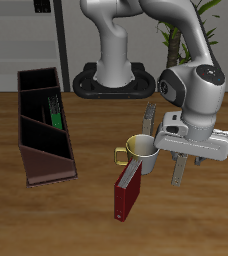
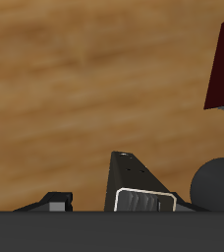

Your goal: Place the green book into the right desk caddy's front compartment and place the left yellow book into the right desk caddy's right compartment and place the red book into the right desk caddy's right compartment

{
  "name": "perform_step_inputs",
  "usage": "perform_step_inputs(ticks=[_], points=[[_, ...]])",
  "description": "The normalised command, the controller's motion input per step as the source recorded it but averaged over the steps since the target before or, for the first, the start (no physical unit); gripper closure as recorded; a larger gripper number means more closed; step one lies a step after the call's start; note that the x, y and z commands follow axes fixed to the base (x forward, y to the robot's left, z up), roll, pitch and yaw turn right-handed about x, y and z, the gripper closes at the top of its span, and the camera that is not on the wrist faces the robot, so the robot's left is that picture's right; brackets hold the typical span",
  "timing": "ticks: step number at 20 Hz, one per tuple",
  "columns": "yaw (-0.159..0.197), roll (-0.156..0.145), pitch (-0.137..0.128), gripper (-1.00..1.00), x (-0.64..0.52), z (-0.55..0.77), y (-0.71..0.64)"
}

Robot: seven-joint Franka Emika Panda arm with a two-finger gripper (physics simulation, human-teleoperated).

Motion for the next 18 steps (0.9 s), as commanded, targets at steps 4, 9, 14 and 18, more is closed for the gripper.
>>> perform_step_inputs(ticks=[4, 9, 14, 18], points=[[0.001, -0.005, -0.001, 1.00, 0.05, 0.02, -0.10], [0.010, -0.001, -0.021, 1.00, -0.11, 0.24, -0.11], [0.055, 0.012, -0.018, 1.00, -0.22, 0.42, -0.11], [0.092, 0.067, 0.009, 1.00, -0.60, 0.53, -0.17]])
